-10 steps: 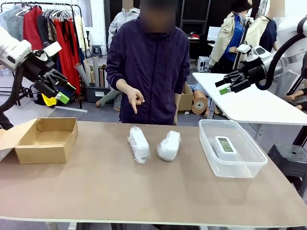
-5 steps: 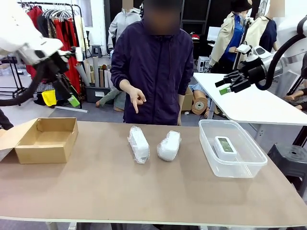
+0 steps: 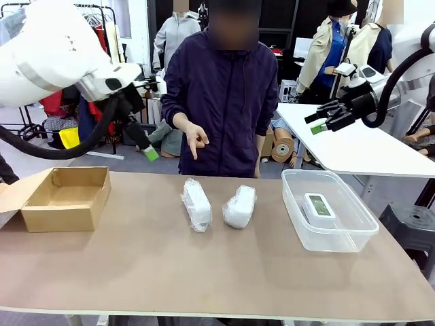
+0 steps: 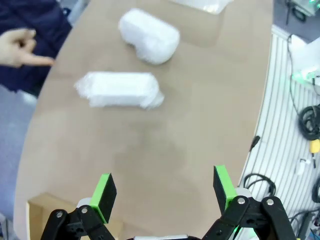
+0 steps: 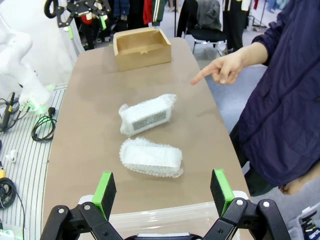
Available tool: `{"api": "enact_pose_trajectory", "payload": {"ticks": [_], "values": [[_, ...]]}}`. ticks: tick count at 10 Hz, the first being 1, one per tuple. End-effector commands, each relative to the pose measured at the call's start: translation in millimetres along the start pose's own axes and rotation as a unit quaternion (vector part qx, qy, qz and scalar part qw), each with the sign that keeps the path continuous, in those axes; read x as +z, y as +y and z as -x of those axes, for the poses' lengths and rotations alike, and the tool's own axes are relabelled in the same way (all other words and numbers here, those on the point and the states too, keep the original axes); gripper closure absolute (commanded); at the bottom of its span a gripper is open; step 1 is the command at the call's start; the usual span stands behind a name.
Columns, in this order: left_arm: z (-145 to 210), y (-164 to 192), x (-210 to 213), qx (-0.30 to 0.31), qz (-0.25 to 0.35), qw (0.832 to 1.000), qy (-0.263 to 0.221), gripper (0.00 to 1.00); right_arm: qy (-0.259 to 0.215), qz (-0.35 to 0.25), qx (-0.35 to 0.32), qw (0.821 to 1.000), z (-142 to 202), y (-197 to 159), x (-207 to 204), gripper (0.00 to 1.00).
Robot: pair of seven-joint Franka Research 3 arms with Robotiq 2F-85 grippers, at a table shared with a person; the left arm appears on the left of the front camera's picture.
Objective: Separate and place wrapped and unwrapped clocks.
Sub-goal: Pick up the Digital clock indicated by the person.
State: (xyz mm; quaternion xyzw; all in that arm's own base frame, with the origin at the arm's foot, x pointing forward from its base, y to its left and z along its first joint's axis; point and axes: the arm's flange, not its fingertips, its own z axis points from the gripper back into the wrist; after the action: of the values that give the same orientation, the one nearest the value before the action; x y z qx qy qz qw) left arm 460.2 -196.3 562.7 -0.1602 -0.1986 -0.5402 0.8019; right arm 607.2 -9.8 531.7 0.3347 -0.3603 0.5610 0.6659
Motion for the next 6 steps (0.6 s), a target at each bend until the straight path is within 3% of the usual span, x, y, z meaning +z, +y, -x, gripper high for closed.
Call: {"api": "enact_pose_trajectory", "payload": {"ticks": [1, 6], "values": [[6, 1, -7, -0.012, -0.012, 1.000, -0.016, 0.00, -0.002, -0.002, 0.002, 1.000, -2, 1, 0, 0.00], [-6, -5, -4, -0.007, -0.001, 1.000, -0.005, 0.00, -0.002, -0.002, 0.002, 1.000, -2, 1, 0, 0.00]]}}
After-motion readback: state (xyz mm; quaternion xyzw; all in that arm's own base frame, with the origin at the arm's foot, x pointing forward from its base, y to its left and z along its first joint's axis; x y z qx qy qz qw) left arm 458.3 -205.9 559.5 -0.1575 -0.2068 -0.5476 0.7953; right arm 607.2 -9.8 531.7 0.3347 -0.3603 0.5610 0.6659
